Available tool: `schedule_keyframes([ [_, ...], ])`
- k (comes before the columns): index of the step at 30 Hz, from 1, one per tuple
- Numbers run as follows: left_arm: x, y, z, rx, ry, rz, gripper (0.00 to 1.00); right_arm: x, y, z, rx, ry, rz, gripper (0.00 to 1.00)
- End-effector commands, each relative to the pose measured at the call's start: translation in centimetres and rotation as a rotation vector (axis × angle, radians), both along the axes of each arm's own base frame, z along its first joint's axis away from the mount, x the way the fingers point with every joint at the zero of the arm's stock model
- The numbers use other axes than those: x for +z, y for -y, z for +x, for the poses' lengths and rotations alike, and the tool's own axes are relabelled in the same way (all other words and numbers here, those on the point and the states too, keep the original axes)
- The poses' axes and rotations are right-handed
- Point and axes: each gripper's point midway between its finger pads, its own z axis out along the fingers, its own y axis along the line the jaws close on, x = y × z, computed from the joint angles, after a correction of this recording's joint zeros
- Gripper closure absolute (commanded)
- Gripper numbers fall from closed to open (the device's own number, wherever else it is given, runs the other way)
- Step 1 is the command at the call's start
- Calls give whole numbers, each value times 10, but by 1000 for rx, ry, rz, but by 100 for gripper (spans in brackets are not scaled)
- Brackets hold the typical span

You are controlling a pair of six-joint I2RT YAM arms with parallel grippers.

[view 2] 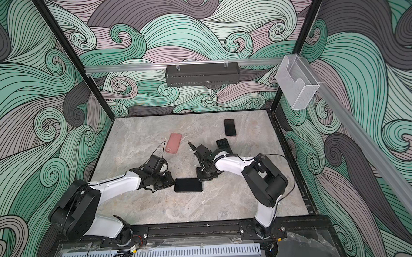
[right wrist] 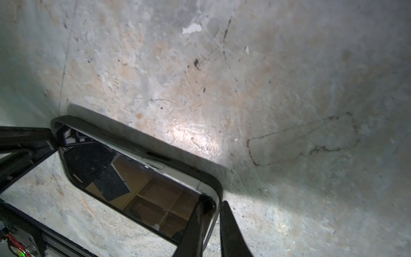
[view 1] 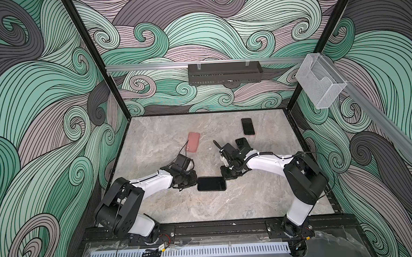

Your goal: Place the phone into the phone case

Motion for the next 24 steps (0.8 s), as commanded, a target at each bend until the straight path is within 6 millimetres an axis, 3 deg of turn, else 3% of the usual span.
schedule_keyframes([
  [1,5,4,6,-20,10,-12,84,-14,4,-3,3,-27,-22,84],
  [24,-6,22,0,-47,-47,-112,88,-47,12,-24,33,-111,-82,87],
])
